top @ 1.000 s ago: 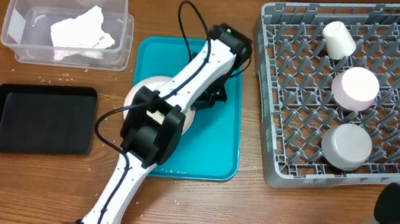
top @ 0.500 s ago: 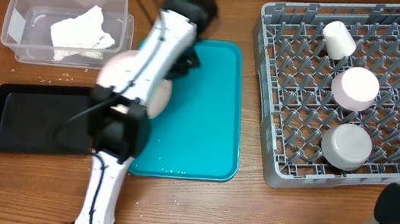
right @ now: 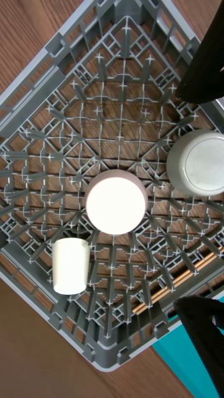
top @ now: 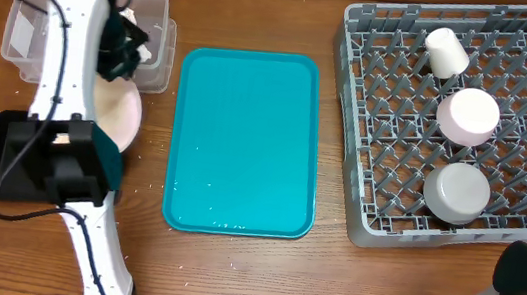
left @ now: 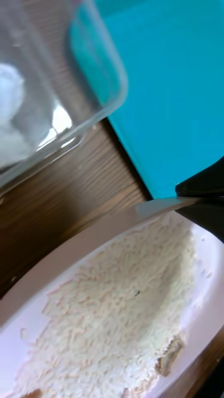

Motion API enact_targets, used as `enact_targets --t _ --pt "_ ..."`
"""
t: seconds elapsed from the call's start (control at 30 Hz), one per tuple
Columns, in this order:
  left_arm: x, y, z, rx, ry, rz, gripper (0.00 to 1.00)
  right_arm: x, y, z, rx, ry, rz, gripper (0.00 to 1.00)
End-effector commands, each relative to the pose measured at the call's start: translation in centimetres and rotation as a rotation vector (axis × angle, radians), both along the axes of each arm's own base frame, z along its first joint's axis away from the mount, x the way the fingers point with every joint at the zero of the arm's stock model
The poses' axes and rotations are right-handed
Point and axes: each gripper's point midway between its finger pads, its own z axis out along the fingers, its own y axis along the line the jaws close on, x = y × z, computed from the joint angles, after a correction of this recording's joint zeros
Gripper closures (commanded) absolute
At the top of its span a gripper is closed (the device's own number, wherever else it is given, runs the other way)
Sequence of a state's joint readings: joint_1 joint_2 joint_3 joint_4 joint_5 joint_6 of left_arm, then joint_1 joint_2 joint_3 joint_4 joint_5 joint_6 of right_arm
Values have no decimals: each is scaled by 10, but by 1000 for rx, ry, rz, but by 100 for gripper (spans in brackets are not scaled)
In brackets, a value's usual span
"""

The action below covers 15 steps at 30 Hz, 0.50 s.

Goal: Sort waste into correct bins and load items into the dishwasher
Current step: 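Tilt the plate over the black tray to dump the rice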

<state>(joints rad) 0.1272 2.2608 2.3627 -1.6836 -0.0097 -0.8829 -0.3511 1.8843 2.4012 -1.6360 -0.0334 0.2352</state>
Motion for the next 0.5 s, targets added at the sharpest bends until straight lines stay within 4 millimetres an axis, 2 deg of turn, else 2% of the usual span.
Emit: enact_targets --t 0.0,0.2,0.47 --pt "-2 12 9 -96 -38 24 96 0 -1 4 -7 -12 -7 0" --pt "-4 36 15 -259 -95 73 96 0 -1 4 -8 -12 -7 0" --pt "-6 66 32 -490 -245 102 96 0 -1 4 -8 -12 -7 0"
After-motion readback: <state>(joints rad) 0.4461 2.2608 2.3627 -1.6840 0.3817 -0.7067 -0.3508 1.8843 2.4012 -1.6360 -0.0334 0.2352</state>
